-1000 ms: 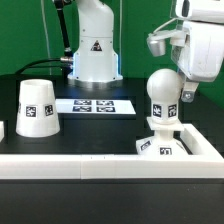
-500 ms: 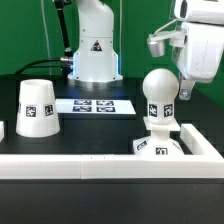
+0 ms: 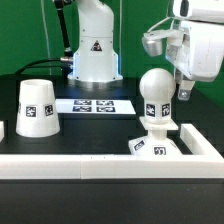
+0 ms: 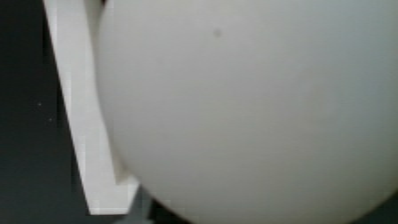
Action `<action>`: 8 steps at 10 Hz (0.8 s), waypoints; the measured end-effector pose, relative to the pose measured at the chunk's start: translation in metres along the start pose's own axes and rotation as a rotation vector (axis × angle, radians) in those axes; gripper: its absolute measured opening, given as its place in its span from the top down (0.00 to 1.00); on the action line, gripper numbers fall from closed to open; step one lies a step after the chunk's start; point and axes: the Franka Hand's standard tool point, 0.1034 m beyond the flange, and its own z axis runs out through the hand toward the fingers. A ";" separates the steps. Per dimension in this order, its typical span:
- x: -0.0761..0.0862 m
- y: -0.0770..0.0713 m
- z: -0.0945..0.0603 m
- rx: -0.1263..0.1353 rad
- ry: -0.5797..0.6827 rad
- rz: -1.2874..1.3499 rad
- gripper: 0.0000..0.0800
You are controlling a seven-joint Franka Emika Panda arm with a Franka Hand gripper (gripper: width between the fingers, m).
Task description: Assemble lamp
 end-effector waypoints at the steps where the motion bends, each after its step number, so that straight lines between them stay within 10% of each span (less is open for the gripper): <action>1: 0.000 -0.001 0.000 0.001 0.000 -0.003 0.66; 4: 0.001 -0.001 -0.001 -0.001 0.001 0.012 0.21; 8: -0.009 0.002 -0.003 -0.002 0.001 0.043 0.13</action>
Offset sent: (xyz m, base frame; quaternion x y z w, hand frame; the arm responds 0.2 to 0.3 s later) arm -0.0092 0.0042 0.0084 -0.0032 -0.0022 0.0190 0.9998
